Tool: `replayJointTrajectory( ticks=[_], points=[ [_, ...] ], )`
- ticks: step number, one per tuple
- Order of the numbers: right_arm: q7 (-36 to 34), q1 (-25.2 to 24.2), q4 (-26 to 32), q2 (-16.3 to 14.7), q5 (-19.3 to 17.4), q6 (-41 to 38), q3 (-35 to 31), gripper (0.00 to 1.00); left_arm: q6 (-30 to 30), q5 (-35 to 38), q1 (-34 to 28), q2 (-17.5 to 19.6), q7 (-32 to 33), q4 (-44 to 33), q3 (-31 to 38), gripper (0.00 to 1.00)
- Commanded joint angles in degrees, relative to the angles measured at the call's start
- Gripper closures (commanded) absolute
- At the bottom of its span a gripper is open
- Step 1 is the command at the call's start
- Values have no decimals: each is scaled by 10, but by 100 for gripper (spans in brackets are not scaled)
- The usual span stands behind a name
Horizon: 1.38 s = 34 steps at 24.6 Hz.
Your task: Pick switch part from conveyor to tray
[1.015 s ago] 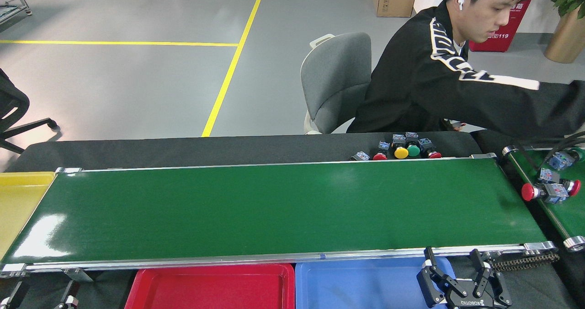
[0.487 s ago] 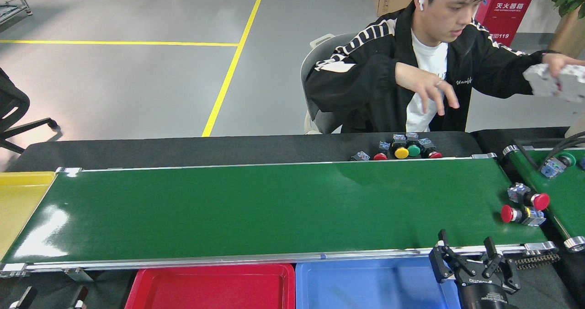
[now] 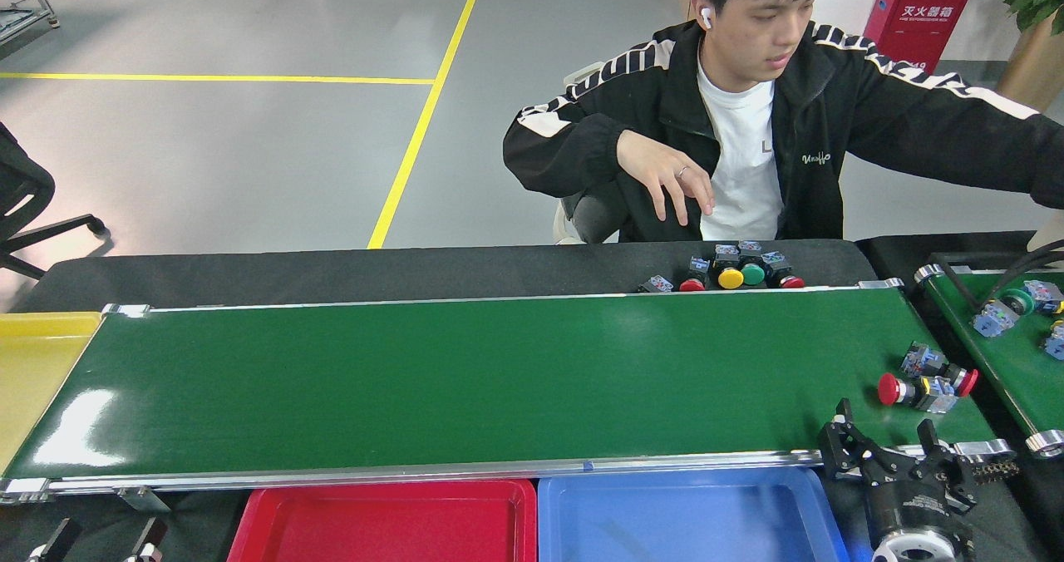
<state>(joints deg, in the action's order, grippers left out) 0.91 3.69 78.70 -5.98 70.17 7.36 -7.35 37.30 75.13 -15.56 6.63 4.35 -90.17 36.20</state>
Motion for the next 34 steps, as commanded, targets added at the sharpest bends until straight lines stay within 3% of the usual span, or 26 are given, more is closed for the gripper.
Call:
replayJointTrajectory(
  ticks=[1,15,17,19,20,23,29,31,34],
  points=[
    [0,15,-9,-6,-1,3,-3,0,1,-4,3,6,-1,-8,2,0],
    [-1,64,-55,-8,1,4,0,0,-1,-4,8,2,-1,0,2,0],
    [-1,70,-60,-9,4,3,5,10,-2,-4,10,1,-1,4,2,0],
    [1,69,-62,-13,3,-7,14,38,-2,-4,11,2,-1,8,1,0],
    [2,69,-65,-21,1,-19,23,47,-2,-4,11,2,-1,10,1,0],
    [17,69,-65,-28,-1,-45,35,64,-2,-4,11,2,-1,12,3,0],
    [17,63,-41,-24,-1,-83,37,70,-2,-5,11,2,-1,14,3,0],
    [18,48,9,-23,-8,-96,38,70,-2,-6,11,2,-1,13,5,0],
    [19,-16,116,-11,-14,-157,47,69,-2,-7,11,2,-1,13,5,0]
  ],
)
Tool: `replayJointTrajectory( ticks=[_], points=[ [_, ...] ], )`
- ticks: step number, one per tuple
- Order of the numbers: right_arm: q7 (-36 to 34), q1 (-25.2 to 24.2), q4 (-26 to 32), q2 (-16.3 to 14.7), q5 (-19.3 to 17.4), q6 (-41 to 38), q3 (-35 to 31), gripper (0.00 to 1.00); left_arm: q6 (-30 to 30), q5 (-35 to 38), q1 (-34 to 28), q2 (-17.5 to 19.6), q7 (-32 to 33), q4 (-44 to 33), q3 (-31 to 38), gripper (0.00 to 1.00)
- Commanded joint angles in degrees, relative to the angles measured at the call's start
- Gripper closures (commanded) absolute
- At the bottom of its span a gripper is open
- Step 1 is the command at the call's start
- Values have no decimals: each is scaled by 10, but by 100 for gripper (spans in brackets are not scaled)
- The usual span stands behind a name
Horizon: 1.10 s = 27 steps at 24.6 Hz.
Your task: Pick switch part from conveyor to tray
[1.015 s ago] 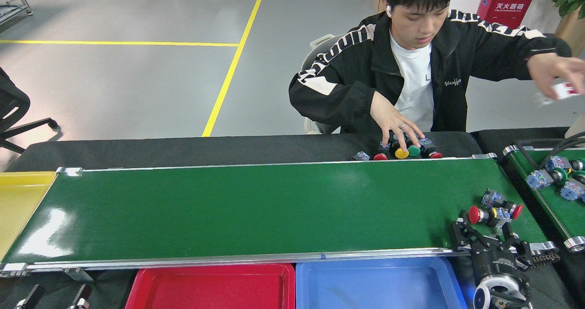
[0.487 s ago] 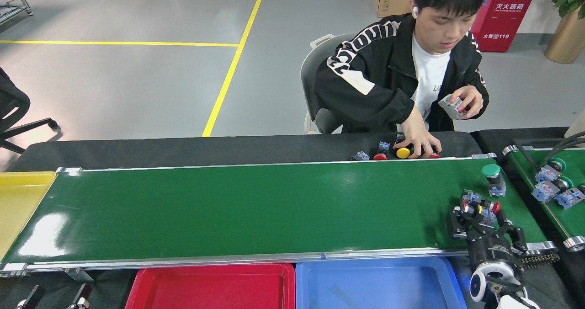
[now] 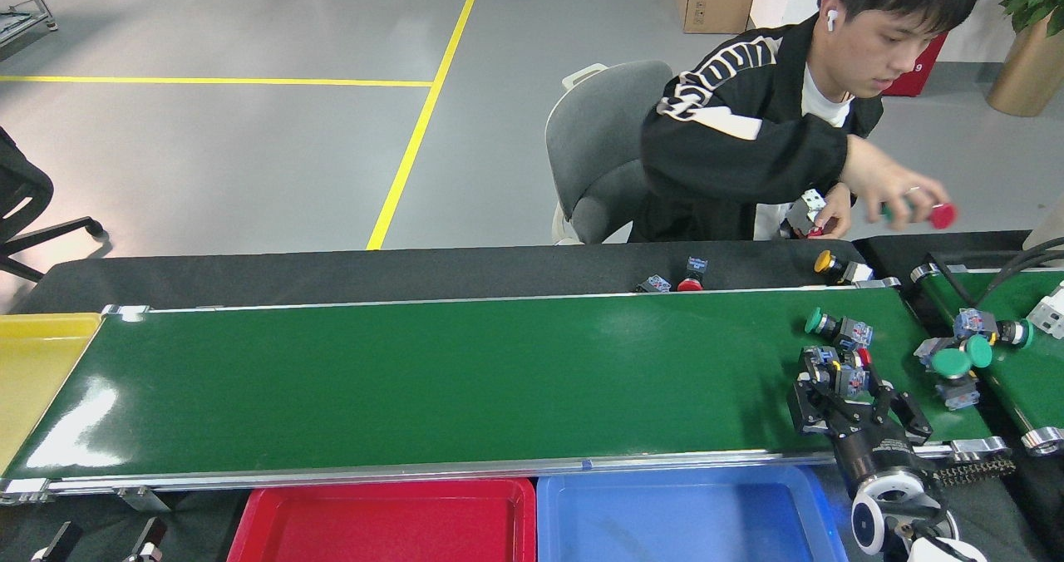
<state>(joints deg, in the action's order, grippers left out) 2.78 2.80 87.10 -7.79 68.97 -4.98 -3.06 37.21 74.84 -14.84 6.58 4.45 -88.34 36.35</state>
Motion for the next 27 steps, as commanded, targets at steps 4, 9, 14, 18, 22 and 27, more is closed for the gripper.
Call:
replayJointTrajectory(
  ticks=[4,9,14,18,22,27],
  points=[
    [-1,-63,91,39,-2,-144,72,67,0,-3,2,3,-2,-5,3,0],
    [0,-59,88,64,15,-154,219,61,2,-4,4,5,-2,-7,-1,0],
    [1,-59,46,138,110,-108,306,19,16,-2,9,14,-2,-6,-2,0],
    [4,-51,40,146,133,-63,309,4,16,0,10,15,-1,-1,-2,0],
    [4,-23,44,149,129,-36,293,4,16,0,10,14,-1,-2,-2,0],
    [5,6,40,146,129,-6,266,3,15,-1,10,13,-1,-2,-2,0]
  ],
)
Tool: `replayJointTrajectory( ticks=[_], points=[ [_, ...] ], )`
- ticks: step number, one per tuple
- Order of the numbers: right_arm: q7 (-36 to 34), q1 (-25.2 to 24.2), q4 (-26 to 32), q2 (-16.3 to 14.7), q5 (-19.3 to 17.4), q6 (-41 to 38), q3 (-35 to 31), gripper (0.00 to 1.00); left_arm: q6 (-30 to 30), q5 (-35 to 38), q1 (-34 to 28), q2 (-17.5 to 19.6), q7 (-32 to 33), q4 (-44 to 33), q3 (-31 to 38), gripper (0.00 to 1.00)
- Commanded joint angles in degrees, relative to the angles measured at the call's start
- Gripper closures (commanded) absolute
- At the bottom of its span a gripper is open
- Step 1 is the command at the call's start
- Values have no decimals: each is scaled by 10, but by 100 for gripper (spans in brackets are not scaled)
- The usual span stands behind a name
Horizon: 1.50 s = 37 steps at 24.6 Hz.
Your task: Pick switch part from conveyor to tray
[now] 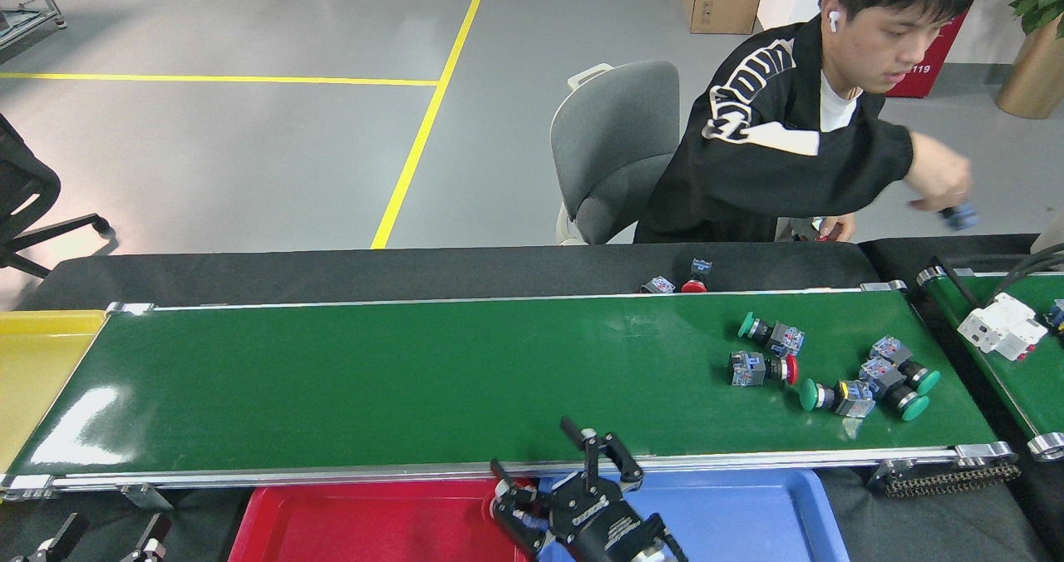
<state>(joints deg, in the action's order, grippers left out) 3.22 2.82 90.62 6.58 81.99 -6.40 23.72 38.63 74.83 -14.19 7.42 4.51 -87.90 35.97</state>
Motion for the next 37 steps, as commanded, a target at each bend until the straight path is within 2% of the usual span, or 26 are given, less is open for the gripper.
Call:
replayJointTrajectory(
  ticks=[1,3,6,9,12,15,17,22,25,27,30,34,37],
  points=[
    [0,7,10,4,-2,9,-3,3,1,-1,2,4,-2,-6,2,0],
    [0,11,17,6,-2,33,-28,4,1,-1,2,4,-1,-4,7,0],
    [-1,20,14,6,-3,111,-104,4,1,-2,2,6,-2,-4,8,0],
    [-2,11,17,-1,-3,159,-153,3,1,-2,2,4,-1,-6,8,0],
    [-5,-37,44,-37,-14,150,-182,3,0,-2,1,1,-1,-6,9,0],
    [-13,-114,104,-99,-60,137,-183,3,-1,-2,1,1,-1,-6,9,0],
    [-33,-141,107,-108,-65,129,-182,3,-1,-2,1,1,-2,-6,9,0],
    [-34,-132,101,-101,-65,137,-180,3,-1,-2,1,2,-1,-6,2,0],
    [-22,-79,67,-77,-63,151,-167,3,-1,-1,3,1,-1,-6,1,0],
    [-4,-33,36,-52,-48,163,-133,3,-1,0,3,1,-1,-7,1,0],
    [3,8,-13,-31,-24,199,-81,3,-1,0,3,-1,-1,-9,1,0],
    [3,21,-42,-25,-21,249,-23,3,-1,0,3,0,-1,-8,1,0],
    [3,38,-83,-14,-21,261,-15,3,-1,0,3,-1,0,-8,-4,0]
  ],
)
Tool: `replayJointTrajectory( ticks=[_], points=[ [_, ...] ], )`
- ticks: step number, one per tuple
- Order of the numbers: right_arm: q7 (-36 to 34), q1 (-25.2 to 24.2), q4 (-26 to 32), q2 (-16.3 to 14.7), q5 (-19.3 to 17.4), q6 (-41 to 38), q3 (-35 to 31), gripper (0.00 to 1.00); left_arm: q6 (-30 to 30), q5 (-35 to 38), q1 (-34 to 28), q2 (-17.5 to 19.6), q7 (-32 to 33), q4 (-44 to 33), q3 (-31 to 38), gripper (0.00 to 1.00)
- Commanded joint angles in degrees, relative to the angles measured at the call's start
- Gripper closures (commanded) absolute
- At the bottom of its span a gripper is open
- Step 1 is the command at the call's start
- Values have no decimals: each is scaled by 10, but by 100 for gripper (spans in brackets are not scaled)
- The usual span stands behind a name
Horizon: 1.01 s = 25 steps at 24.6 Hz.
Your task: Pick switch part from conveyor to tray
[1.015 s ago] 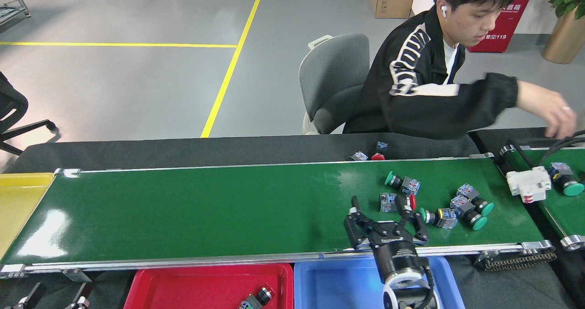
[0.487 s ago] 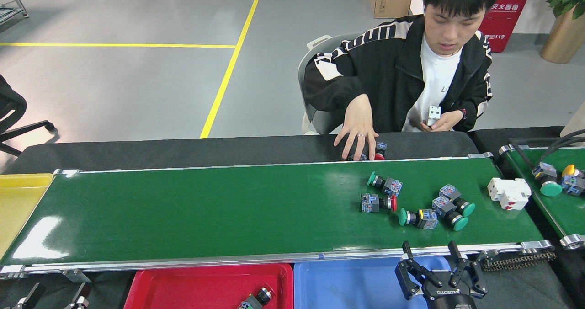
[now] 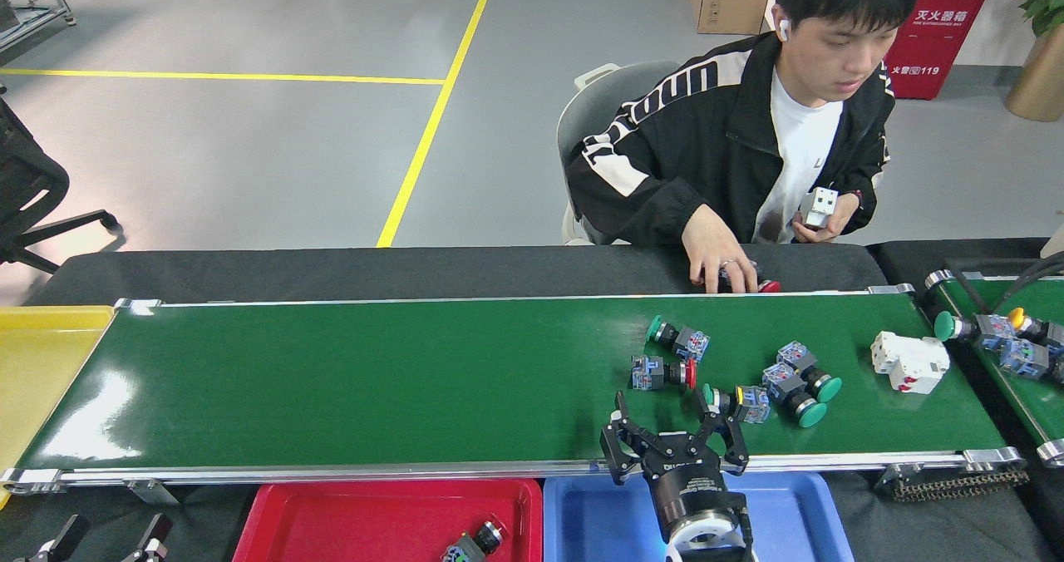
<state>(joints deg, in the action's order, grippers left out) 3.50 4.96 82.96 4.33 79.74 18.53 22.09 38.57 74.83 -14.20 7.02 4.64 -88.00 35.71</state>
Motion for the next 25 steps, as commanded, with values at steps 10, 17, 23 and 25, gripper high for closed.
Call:
replayJointTrajectory(
  ticks=[10,17,23,25],
  points=[
    [-3,167,-193,48,-13,58,1,4,-1,0,10,6,-2,-5,-8,0],
    [-2,212,-249,41,-49,-38,2,85,-1,1,22,9,0,-3,-8,0],
    [-2,210,-249,39,-62,-56,4,88,-1,1,21,10,0,-3,-8,0],
    [-2,206,-240,39,-62,-78,4,90,-1,1,18,9,0,-2,-7,0]
  ],
)
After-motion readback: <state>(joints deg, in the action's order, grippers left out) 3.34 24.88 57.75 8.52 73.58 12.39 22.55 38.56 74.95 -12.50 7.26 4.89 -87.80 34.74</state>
